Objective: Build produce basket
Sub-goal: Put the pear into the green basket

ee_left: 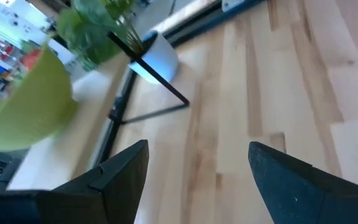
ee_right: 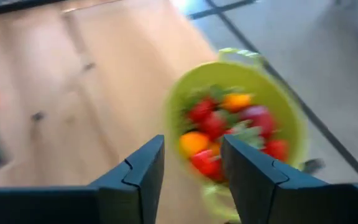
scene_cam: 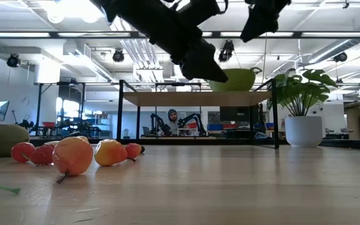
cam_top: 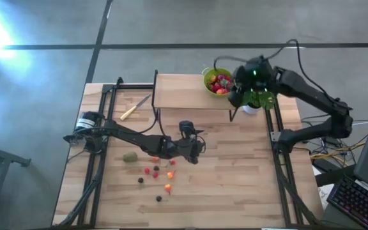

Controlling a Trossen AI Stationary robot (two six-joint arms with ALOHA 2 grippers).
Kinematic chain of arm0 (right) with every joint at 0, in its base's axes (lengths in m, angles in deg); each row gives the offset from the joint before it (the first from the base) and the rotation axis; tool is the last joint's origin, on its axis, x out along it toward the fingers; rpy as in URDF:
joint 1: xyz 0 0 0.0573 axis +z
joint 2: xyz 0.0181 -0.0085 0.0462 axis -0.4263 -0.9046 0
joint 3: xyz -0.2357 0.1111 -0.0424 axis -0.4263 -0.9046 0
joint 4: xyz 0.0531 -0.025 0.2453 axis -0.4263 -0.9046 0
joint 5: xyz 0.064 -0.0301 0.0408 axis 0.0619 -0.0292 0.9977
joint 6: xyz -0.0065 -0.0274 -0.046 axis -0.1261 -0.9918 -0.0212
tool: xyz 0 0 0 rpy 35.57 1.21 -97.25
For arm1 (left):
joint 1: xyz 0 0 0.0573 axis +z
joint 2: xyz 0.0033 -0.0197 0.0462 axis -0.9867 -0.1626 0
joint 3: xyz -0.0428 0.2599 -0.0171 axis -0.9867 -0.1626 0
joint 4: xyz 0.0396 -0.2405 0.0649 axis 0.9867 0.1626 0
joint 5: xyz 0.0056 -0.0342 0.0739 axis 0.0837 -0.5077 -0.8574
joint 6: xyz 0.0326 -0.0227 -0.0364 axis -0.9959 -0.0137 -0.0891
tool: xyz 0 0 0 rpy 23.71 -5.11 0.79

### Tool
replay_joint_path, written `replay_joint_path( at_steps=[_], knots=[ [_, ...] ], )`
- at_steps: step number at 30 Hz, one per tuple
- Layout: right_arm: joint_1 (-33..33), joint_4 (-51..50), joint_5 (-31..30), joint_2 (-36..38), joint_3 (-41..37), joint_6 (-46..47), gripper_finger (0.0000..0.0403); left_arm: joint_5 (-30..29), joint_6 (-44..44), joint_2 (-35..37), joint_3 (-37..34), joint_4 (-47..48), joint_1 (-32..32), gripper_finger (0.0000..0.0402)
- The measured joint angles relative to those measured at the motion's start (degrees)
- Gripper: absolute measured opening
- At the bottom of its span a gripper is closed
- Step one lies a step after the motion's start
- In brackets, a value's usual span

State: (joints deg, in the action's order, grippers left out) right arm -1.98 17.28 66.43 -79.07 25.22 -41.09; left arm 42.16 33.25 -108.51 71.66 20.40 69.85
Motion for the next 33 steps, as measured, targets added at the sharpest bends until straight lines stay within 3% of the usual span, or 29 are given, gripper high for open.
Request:
replay_joint_path(
  at_steps=[8,15,19,24,33],
  knots=[
    [14.50,3.43,-0.46,8.49,-14.60,5.26,0.0122,5.81,9.17,3.01,1.09,11.31,-0.11,0.0282],
    [23.55,18.03,-0.50,14.54,-30.38,9.68,0.0109,8.44,23.10,8.37,1.07,27.84,-0.11,0.0282],
    [26.56,27.41,-0.51,15.43,-37.40,10.45,0.0113,8.80,27.80,10.77,0.96,36.56,-0.28,0.0282],
    [28.13,36.59,-0.50,14.92,-43.40,10.42,0.0127,14.38,34.18,13.99,0.96,43.54,-0.31,0.0282],
    [28.13,40.23,-0.56,14.90,-47.96,10.84,0.0151,16.53,46.59,17.17,-1.12,53.66,-2.70,0.0282]
  ],
)
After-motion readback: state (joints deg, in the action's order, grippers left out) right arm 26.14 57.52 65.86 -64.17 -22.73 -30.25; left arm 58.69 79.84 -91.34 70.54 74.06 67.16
